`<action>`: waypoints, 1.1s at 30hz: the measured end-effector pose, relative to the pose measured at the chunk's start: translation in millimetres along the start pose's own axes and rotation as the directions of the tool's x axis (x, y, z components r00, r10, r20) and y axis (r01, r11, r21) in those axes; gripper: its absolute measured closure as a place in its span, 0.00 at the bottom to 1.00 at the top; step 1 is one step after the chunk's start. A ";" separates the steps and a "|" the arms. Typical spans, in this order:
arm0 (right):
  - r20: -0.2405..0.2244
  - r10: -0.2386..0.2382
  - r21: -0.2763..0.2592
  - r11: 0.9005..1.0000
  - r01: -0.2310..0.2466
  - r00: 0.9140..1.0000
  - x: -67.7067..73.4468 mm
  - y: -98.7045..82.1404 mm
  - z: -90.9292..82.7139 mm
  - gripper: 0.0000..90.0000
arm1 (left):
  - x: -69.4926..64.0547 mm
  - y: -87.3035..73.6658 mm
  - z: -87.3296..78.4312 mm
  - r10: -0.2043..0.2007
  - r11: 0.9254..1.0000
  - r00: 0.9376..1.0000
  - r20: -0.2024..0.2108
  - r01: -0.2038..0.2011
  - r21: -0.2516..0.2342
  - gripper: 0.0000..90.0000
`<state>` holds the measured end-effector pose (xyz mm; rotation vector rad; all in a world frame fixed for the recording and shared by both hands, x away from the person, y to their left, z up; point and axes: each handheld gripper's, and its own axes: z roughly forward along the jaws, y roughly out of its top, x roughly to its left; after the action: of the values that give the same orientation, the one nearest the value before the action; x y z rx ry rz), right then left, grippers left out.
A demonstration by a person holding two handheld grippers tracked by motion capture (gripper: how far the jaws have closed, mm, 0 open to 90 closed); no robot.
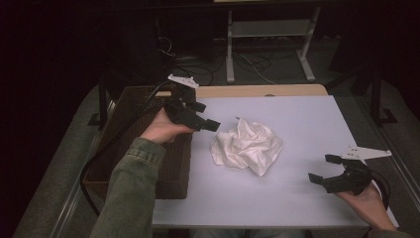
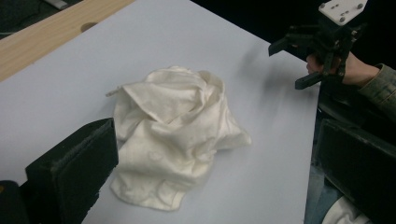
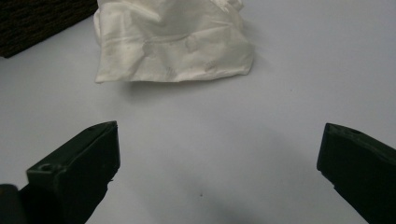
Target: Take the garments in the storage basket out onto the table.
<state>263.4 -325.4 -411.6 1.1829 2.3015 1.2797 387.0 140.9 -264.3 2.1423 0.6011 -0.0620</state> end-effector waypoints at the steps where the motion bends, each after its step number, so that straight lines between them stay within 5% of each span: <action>1: 0.001 0.000 0.000 1.000 0.000 1.000 0.0 0.0 0.1 0.00 | 0.7 -1.9 -1.9 -0.004 1.000 1.000 -0.002 0.004 -0.004 0.00; 33: 0.005 -0.008 0.018 1.000 0.008 1.000 0.3 -0.8 2.2 0.00 | 19.7 -80.2 -51.4 -0.073 0.996 0.996 -0.051 0.070 -0.056 0.00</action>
<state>264.0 -324.2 -413.5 1.1803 2.3163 1.2546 360.2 228.0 -298.3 2.0755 0.7026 -0.0279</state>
